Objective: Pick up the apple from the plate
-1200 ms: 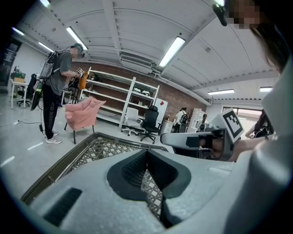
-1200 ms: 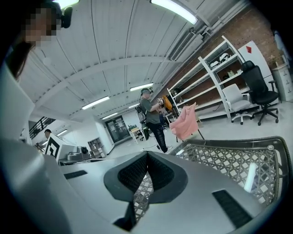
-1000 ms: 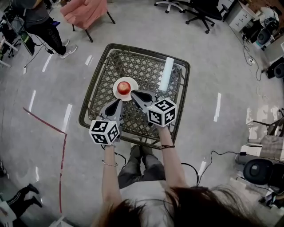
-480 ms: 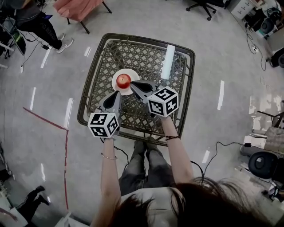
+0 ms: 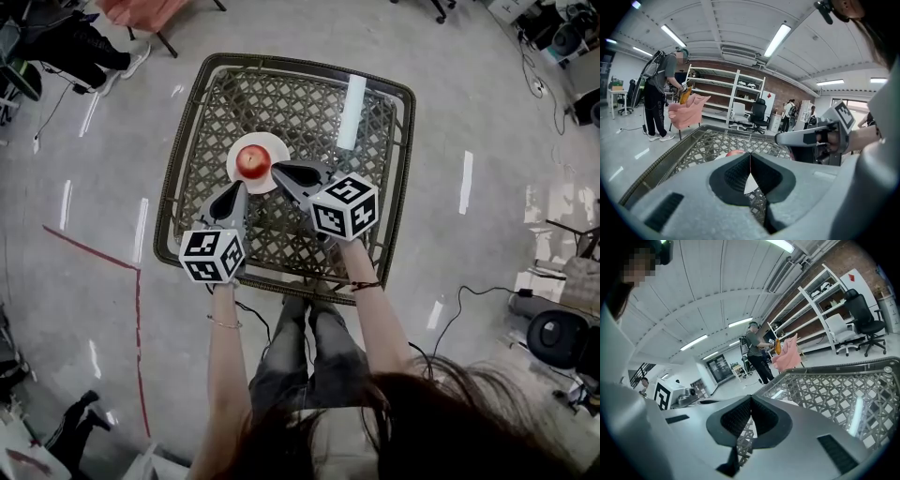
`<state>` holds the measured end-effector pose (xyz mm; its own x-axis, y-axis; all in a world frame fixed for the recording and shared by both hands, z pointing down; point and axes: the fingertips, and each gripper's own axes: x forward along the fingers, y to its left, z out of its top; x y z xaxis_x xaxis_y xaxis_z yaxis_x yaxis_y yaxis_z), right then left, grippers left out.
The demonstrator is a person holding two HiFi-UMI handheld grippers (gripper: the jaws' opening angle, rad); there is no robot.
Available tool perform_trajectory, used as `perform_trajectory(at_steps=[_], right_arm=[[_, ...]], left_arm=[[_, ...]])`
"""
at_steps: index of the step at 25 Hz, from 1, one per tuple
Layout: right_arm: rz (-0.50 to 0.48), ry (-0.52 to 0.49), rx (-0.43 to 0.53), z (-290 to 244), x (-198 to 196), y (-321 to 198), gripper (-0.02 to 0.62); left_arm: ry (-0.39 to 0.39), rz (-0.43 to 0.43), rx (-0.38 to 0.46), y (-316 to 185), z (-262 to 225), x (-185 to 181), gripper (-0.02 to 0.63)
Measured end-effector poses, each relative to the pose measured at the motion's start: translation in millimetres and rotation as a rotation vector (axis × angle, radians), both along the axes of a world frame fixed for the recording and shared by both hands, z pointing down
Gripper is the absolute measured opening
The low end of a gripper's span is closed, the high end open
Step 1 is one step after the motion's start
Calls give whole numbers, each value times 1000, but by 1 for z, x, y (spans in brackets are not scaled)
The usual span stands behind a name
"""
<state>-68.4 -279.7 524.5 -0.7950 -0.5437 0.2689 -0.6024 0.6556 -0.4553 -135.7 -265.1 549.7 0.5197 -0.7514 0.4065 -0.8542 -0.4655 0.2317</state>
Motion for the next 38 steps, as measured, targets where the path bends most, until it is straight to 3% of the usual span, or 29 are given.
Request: perform_trajectory(at_steps=[7, 18, 21, 38], right_arm=[[6, -1, -22, 16, 2, -1, 9], [21, -3, -52, 37, 9, -5, 9], [25, -5, -59, 41, 11, -4, 9], [45, -12, -87, 60, 20, -9, 9]], left_arm=[[-28, 2, -22, -10, 18, -2, 17], [-38, -1, -38, -26, 38, 1, 134], [-54, -2, -28, -31, 42, 3, 218], [-72, 41, -26, -55, 61, 18, 351]])
